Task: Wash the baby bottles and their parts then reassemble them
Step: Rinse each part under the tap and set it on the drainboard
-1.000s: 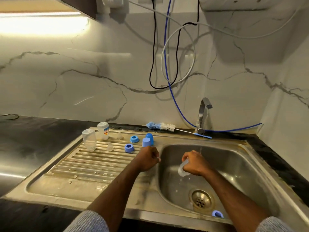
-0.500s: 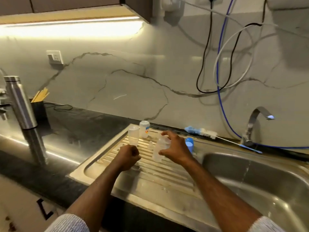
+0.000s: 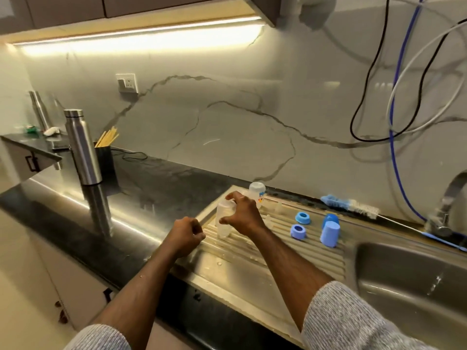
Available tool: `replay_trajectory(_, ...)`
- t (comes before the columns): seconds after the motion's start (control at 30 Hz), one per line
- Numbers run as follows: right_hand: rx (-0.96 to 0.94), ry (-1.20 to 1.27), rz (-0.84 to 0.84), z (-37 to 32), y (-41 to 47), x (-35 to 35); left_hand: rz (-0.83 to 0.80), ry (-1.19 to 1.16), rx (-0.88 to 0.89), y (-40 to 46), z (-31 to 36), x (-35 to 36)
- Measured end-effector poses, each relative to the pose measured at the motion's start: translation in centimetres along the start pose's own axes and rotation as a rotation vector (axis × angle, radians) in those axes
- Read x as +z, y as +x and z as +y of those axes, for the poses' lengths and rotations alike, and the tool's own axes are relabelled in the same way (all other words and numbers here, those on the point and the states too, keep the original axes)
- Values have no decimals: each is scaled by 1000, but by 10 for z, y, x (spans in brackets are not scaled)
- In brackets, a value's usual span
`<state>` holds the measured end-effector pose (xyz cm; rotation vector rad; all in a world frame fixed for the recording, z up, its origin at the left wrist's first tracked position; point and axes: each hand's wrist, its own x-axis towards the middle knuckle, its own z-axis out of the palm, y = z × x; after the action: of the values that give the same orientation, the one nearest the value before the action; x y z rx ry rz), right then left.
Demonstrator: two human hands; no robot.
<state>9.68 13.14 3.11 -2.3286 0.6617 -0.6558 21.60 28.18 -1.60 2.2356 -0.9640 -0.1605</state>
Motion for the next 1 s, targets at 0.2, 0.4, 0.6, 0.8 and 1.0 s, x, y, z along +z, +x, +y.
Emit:
replay_trajectory(0.2, -19, -13, -24, -1, 1, 5, 9, 8, 30, 2, 5, 5)
replay_trajectory(0.4, -6, -18, -39, 1, -1, 0, 7, 35, 59, -3, 17, 6)
replay_trajectory(0.6, 14, 9, -12, 11, -12, -17, -25, -5, 89, -14, 36, 4)
replay_trajectory(0.8, 55, 77, 34, 51, -47, -64, -124, -52, 171, -28, 88, 29)
replay_trajectory(1.0, 90, 22, 219, 121, -105, -140, -179, -103, 322, -32, 173, 86)
